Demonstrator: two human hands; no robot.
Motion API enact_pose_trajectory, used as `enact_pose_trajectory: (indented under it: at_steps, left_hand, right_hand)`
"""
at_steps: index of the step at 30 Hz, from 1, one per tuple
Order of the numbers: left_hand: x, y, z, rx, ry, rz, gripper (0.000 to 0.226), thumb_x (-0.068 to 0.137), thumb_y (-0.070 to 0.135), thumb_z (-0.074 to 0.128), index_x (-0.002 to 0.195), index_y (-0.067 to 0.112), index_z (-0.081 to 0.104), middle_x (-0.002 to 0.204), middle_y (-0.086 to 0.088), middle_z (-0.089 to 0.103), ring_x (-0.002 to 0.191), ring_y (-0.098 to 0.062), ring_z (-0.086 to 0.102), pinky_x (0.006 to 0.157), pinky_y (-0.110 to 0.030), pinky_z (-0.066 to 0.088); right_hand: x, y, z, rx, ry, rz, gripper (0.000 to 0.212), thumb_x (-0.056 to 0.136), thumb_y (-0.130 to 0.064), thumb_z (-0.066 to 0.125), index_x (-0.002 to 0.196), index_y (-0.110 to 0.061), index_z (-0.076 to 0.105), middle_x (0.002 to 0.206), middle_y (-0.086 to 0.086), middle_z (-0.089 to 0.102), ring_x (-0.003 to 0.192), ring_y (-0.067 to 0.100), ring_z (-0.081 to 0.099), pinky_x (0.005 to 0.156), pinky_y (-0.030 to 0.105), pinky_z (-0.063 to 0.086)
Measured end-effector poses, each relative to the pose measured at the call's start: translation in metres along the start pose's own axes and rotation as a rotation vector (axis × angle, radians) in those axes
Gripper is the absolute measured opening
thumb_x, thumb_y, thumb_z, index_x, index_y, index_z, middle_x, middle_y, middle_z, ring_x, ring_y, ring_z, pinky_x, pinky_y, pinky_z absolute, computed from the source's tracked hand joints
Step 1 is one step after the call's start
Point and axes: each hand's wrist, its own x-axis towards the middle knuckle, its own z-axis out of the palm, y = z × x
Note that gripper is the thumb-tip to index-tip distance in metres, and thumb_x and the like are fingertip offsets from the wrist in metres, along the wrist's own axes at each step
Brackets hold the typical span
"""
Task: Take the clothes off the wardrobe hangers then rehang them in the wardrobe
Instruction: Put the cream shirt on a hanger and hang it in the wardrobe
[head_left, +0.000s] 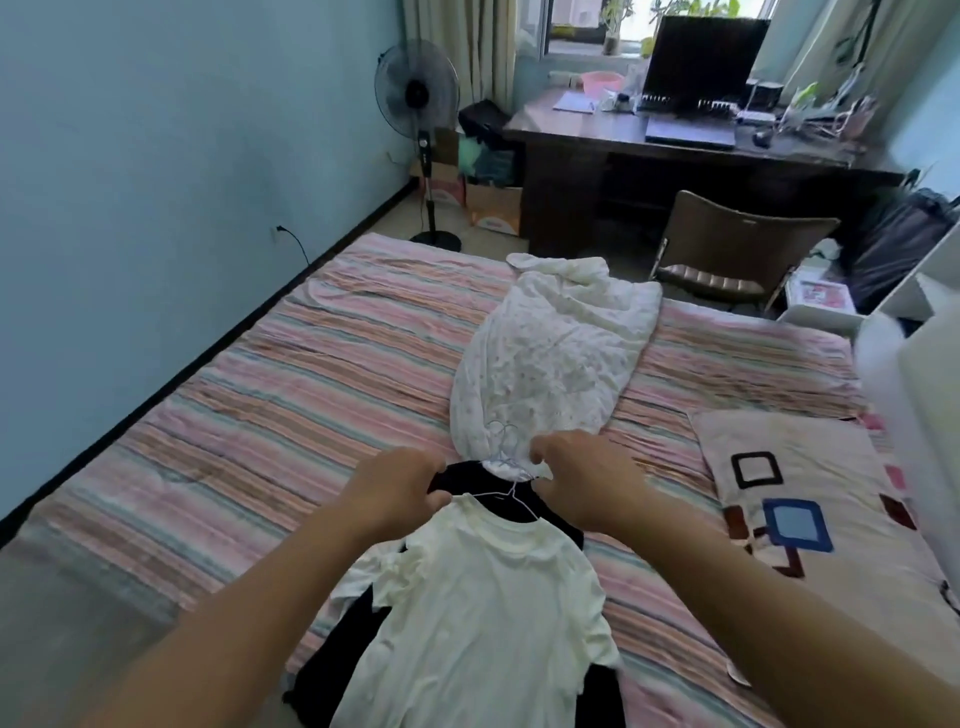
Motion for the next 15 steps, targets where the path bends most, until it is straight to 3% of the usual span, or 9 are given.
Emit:
enact_pose_trajectory:
  at_steps: [3,6,9,15]
  left_hand:
    - [0.057,0.0,0.027,-0.026,-0.044,-0.031,0.035,0.094,0.046,0.056,0.12,0.023,0.061,0.118,0.0,0.067,0.107,-0.022,0.062,0.085,-0.037,0.051]
    - [0.111,-0.012,0.059,-0.058,-0.07,-0.064,0.032,0.095,0.045,0.056,0.121,0.026,0.062,0.117,0.002,0.066,0.106,-0.02,0.061,0.085,-0.038,0.051]
    - [0.157,-0.028,0.105,-0.083,-0.114,-0.112,0.035,0.097,0.042,0.055,0.129,0.03,0.058,0.123,0.005,0.063,0.112,-0.019,0.059,0.087,-0.038,0.05]
    - [0.235,-0.048,0.215,-0.137,-0.176,-0.193,0.039,0.097,0.039,0.056,0.133,0.024,0.055,0.13,0.002,0.06,0.115,-0.02,0.057,0.086,-0.033,0.045]
  right_hand:
    - [0.031,0.037,0.035,0.031,-0.017,0.034,0.019,0.09,-0.026,0.055,0.106,-0.018,0.061,0.1,0.003,0.066,0.091,0.028,0.062,0.067,0.033,0.048]
    - [0.06,0.074,0.076,0.071,-0.039,0.061,0.009,0.087,-0.024,0.055,0.094,-0.018,0.059,0.088,0.001,0.063,0.08,0.025,0.059,0.052,0.03,0.033]
    - [0.089,0.106,0.126,0.12,-0.073,0.098,0.006,0.084,-0.02,0.054,0.081,-0.018,0.05,0.079,0.0,0.058,0.076,0.025,0.054,0.058,0.034,0.039]
    - [0.149,0.152,0.238,0.154,-0.088,0.155,0.008,0.089,-0.022,0.056,0.095,-0.018,0.057,0.086,0.001,0.06,0.082,0.028,0.059,0.06,0.034,0.041]
